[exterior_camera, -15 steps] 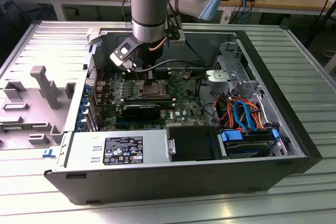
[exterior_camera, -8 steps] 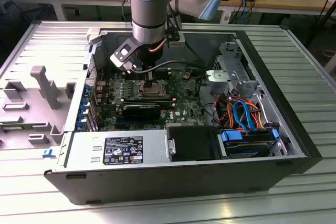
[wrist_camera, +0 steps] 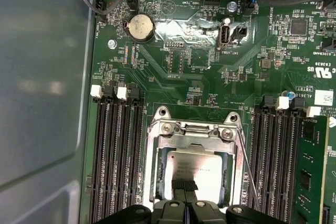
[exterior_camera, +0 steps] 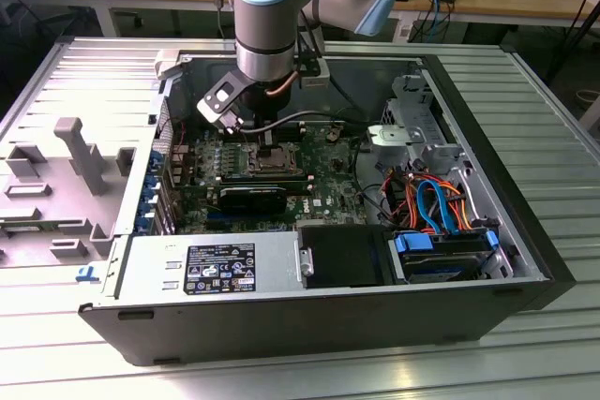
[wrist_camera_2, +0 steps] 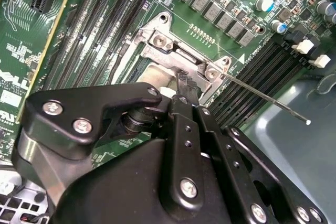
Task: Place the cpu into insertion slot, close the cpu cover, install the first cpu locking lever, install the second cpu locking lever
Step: 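Close the cpu cover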
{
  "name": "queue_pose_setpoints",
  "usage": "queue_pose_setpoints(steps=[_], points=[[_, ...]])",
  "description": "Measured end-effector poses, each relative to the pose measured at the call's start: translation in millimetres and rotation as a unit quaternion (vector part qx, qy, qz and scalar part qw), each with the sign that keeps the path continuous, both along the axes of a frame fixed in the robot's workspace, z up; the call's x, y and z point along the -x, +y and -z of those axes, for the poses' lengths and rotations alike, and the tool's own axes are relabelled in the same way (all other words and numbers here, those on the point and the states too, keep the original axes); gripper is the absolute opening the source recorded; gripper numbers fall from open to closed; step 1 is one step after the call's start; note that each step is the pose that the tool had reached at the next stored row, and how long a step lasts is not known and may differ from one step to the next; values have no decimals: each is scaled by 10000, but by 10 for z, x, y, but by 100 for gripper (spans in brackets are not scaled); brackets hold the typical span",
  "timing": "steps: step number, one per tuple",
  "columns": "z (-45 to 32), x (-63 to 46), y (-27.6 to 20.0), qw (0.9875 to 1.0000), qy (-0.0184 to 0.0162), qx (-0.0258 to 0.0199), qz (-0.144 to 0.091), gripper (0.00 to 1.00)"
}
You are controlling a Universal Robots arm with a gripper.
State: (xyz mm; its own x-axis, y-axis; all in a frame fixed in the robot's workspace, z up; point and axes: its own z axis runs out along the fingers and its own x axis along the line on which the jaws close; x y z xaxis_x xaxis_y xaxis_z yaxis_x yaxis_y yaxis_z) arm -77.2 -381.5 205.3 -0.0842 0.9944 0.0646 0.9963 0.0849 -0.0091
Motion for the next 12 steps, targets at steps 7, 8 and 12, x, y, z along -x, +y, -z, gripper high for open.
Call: queue_pose_setpoints(steps=[7, 8, 12], points=[[-81, -1, 1, 10000, -3, -3, 1, 11], [-107, -1, 1, 10000, -3, -5, 0, 11], [-122, 14, -6, 10000, -4, -5, 0, 11]])
